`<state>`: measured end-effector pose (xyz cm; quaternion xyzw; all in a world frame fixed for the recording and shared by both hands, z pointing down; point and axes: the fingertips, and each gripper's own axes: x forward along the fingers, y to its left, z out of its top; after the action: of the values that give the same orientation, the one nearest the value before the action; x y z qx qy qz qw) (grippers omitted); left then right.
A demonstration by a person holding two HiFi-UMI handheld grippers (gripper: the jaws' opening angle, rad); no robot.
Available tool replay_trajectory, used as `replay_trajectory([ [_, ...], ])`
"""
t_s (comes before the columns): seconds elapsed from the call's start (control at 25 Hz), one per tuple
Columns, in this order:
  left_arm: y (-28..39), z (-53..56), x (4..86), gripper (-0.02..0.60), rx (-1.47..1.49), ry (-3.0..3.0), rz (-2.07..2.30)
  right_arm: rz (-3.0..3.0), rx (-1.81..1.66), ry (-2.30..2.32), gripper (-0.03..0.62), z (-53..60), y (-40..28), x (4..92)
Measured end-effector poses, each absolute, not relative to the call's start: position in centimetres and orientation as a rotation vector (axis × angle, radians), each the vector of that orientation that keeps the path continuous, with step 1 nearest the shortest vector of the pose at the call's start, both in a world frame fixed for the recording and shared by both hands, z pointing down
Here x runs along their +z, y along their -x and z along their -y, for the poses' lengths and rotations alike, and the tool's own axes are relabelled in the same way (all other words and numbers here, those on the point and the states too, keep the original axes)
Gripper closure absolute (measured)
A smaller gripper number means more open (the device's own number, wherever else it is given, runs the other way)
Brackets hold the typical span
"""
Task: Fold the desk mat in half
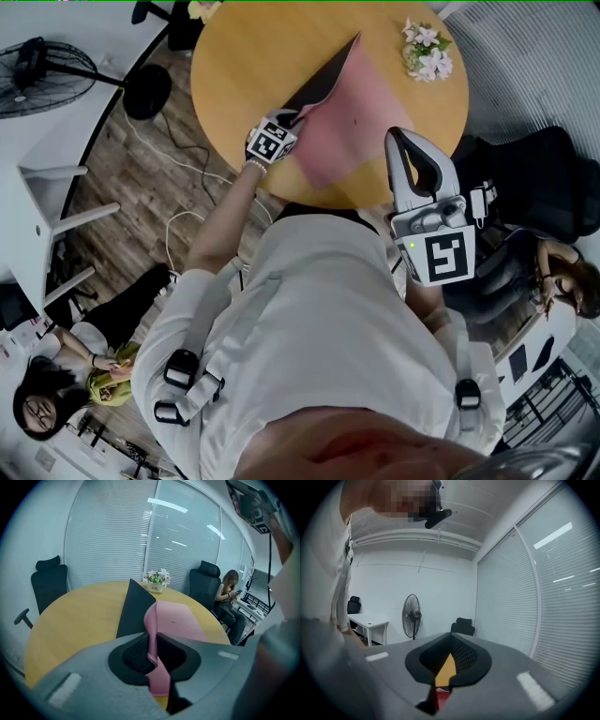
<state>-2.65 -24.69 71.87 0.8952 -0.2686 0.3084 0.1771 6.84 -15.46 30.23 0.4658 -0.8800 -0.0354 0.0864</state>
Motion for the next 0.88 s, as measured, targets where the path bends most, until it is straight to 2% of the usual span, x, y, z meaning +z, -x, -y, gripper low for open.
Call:
replay_trajectory([
  [0.88,-2.1,17.4,73.7,0.532,1.083,-2.603,0.611,2.632,-0.093,-1.399,0.589,12.0,-10.9,29.8],
])
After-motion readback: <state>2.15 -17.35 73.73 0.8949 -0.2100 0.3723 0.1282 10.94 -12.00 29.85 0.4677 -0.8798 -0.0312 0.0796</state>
